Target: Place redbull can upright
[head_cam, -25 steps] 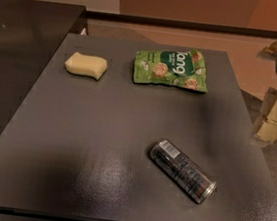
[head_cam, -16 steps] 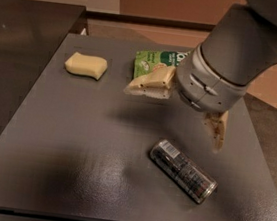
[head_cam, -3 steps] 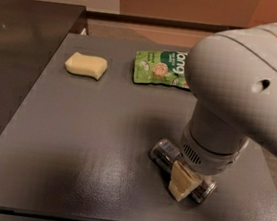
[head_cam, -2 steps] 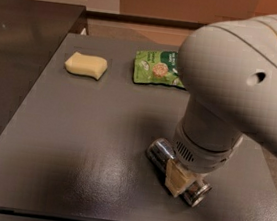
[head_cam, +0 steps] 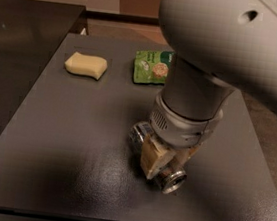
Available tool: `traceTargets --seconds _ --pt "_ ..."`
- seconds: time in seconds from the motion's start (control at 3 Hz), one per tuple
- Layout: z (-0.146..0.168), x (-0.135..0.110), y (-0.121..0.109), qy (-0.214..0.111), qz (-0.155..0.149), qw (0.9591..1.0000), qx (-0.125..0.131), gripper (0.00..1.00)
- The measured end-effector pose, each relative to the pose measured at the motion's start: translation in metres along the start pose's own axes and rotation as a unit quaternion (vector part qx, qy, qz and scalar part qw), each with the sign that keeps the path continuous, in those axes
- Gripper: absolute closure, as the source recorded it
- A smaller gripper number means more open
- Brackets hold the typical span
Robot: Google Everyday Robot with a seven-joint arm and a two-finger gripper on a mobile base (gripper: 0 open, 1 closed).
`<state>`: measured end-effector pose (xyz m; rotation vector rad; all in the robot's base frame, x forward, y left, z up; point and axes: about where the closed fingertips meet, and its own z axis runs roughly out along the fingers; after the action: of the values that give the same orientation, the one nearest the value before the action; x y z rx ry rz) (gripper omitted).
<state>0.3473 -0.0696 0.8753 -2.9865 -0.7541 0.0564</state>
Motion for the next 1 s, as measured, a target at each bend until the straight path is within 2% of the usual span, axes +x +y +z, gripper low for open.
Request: traceTargets --seconds 0.33,0.67,1.0 --pt "-0.016 0.021 -0.019 0.014 0.088 0.9938 0.067 1.0" --pt "-0.029 0.037 -0.03 0.034 0.188 0.973 0.129 1.0" --pt "-0.042 0.05 -0.035 0.062 0.295 0.9372 0.175 1.0"
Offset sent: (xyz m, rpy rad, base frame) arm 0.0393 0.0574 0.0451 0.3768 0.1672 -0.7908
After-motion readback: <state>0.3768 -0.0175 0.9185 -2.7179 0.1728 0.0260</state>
